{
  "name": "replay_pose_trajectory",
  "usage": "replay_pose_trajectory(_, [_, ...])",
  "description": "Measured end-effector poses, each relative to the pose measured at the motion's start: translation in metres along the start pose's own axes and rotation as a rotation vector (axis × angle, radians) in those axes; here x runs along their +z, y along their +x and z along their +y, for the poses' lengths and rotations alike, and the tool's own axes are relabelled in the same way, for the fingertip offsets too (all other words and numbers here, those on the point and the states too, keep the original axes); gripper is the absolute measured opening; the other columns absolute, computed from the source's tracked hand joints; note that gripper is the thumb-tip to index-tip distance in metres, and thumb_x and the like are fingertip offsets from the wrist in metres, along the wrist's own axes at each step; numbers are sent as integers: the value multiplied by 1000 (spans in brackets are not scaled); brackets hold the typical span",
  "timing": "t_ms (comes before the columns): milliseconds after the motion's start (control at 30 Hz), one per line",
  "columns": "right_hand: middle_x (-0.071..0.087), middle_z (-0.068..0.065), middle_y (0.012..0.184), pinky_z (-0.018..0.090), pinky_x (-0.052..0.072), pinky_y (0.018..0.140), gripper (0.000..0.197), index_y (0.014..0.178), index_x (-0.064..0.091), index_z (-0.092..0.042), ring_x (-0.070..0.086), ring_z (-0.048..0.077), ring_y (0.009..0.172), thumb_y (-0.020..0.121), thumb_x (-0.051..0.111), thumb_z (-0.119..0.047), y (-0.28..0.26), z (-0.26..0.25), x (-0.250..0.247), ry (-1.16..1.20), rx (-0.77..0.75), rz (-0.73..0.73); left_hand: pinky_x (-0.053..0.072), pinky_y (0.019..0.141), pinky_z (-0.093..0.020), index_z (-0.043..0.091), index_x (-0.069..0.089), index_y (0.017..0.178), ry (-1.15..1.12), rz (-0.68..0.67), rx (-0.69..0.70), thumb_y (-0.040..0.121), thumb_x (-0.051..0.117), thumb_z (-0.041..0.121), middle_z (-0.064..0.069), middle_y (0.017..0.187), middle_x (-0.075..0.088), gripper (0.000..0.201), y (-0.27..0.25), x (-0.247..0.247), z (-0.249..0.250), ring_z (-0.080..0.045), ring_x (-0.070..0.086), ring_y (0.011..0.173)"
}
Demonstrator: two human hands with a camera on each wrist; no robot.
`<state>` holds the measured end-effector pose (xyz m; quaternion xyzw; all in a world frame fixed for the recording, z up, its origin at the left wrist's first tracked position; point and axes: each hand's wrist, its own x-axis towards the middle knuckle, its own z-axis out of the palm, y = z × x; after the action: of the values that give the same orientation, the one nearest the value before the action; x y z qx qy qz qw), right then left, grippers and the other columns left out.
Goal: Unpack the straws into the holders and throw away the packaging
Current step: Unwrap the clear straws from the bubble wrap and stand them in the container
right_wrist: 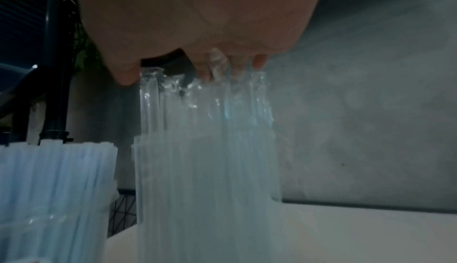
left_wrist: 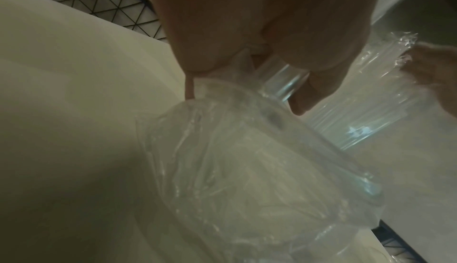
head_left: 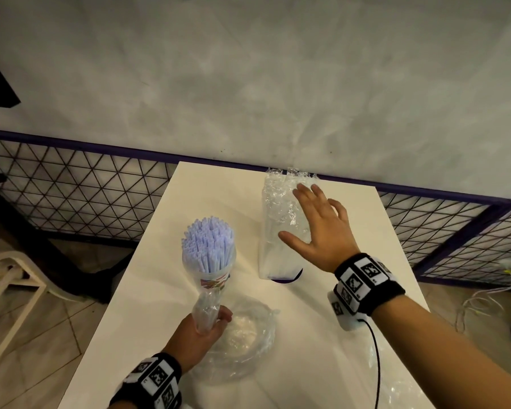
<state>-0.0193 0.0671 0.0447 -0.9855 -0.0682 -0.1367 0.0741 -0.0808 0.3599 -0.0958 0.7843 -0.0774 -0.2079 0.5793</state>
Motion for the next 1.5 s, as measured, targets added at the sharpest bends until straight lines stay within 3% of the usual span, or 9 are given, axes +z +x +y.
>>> replay_pose_trajectory(200, [9, -13, 166, 53, 10, 119, 80, 156, 17, -36, 3, 20, 154, 90, 42, -72, 28, -21, 8, -96, -48, -71, 50, 94, -34, 36, 70, 86, 6, -7, 8, 73, 61, 37, 12, 94, 72, 16, 0, 0, 1, -8, 66, 95])
replay_pose_trajectory(400, [13, -12, 165, 46, 4, 120, 62, 157, 16, -31, 7, 15, 154, 101, 34, -52, 16, -7, 25, -31, 52, -31, 51, 94, -36, 35, 71, 87, -7, 6, -17, 66, 59, 49, 11, 94, 72, 28, 0, 1, -1, -8, 66, 95])
replay_pose_trajectory(700, [-10, -9, 166, 54, -1, 118, 89, 158, 7, -30, -14, 22, 153, 85, 53, -51, 15, -30, 0, -25, 88, -173, 50, 92, -29, 37, 70, 84, 1, 5, -55, 71, 61, 39, 12, 93, 73, 16, -1, 0, 9, -6, 66, 93])
replay_pose_trajectory(833, [29, -2, 151, 45, 31, 104, 76, 141, 42, -26, 29, 19, 140, 70, 66, -38, -19, -76, -14, 375, -175, 27, 50, 85, -25, 39, 70, 83, 23, 13, -69, 78, 66, 30, 12, 92, 72, 11, -2, 0, 11, -4, 66, 88])
replay_pose_trajectory(1000, [50, -4, 126, 11, 46, 76, 76, 135, 54, -25, 56, 5, 92, 69, 89, -15, -48, -120, 21, 919, -85, -534, 53, 88, -48, 38, 68, 93, 63, -35, -68, 72, 62, 47, -2, 94, 72, 24, 0, -1, 11, -18, 67, 90])
replay_pose_trajectory(1167, [72, 6, 100, 41, 54, 93, 33, 97, 73, -10, 68, 20, 96, 65, 84, -10, -46, -135, 48, 906, -90, -669, 44, 83, -19, 38, 53, 118, 307, -57, -101, 67, 56, 58, 14, 104, 60, 54, 2, 3, 11, -8, 60, 103])
replay_pose_trajectory(1300, [66, -1, 76, 35, 55, 69, 22, 75, 62, -14, 64, 15, 70, 67, 82, -15, -42, -130, 48, 766, -110, -527, 50, 93, -27, 42, 54, 107, 125, -72, -94, 67, 83, 29, 14, 108, 65, 51, -6, -1, 11, 1, 61, 101])
replay_pose_trajectory(1400, [64, -3, 79, 39, 54, 65, 27, 82, 65, -12, 64, 15, 70, 65, 78, -28, -44, -111, 50, 703, -73, -446, 37, 103, -20, 56, 45, 113, 183, -81, 8, 63, 77, 39, 28, 129, 46, 62, -13, -7, 9, 17, 42, 118])
replay_pose_trajectory(1500, [70, 4, 81, 45, 55, 66, 23, 78, 65, -15, 68, 23, 73, 63, 79, -26, -52, -96, 54, 792, 68, -425, 26, 114, -36, 67, 32, 119, 477, -78, 97, 66, 60, 58, 39, 143, 21, 60, -17, -14, 1, 12, 19, 138])
